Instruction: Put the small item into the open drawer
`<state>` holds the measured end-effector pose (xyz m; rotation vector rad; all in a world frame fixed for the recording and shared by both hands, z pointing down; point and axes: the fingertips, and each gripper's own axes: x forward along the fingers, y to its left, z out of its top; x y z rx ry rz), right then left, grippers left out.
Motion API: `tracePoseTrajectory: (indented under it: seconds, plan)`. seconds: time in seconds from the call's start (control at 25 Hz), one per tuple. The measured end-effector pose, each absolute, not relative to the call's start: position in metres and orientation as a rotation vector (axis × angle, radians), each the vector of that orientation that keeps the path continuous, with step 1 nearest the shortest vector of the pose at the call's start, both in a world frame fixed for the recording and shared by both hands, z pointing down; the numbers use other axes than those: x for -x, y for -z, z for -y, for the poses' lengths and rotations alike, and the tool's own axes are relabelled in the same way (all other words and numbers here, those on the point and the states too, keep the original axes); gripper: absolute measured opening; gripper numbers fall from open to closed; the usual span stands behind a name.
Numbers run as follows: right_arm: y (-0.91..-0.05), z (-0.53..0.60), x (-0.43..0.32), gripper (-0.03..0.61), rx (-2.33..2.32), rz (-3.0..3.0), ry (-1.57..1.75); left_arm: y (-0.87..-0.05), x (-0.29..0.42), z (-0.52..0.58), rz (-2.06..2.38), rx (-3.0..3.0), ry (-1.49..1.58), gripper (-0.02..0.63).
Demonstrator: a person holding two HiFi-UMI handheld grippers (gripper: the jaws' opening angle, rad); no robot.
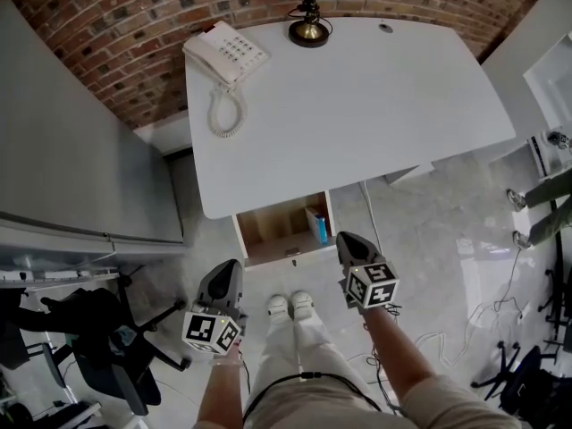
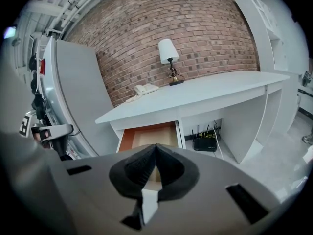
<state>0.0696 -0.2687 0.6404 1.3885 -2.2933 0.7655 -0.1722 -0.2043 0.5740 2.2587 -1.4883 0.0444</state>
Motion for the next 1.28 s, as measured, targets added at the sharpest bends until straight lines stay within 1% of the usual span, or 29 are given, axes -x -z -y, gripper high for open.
tracePoseTrajectory:
  seconds: [0.48, 1.28]
  plan:
    - [-0.582, 0.267, -0.055, 0.005, -1.292, 2.433, -0.614, -0.535, 0.173, 0.212, 1.508, -2.316, -0.015, 0.006]
    - [-0.488, 0.269, -0.058, 0.005, -1.327, 2.562, -0.405, -0.463, 0.188, 0.218, 1.590, -2.389, 0.054, 0.006]
